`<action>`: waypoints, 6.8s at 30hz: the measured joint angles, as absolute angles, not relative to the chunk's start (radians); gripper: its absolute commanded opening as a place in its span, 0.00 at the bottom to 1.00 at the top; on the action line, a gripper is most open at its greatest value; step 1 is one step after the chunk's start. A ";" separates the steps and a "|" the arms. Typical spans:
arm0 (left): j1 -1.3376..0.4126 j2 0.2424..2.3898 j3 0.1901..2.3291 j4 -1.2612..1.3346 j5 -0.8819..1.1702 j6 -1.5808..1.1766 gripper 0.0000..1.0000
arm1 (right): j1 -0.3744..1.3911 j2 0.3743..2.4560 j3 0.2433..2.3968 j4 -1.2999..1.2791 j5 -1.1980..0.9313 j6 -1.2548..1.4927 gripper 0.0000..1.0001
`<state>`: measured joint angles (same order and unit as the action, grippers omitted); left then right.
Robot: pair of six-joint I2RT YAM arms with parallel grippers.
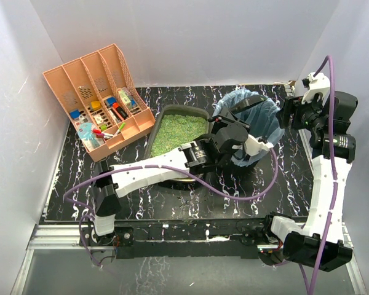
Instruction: Clean the litter box
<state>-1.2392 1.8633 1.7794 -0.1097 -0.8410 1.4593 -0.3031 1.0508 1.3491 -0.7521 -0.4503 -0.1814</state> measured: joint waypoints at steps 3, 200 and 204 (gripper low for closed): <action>-1.239 1.861 1.830 -0.173 -0.831 1.369 0.00 | -0.303 1.065 1.360 -0.752 -0.459 -0.181 0.67; -0.397 2.009 1.602 -0.533 0.395 -0.446 0.00 | 0.240 1.426 1.586 -0.714 -0.605 -0.312 0.63; -0.397 2.009 1.548 -0.460 0.402 -0.455 0.00 | 0.240 1.426 1.575 -0.713 -0.606 -0.312 0.63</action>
<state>-0.3969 2.0087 1.5482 -0.4603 0.4023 -0.4549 0.2398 1.4258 1.5749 -0.7132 -0.6056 -0.3122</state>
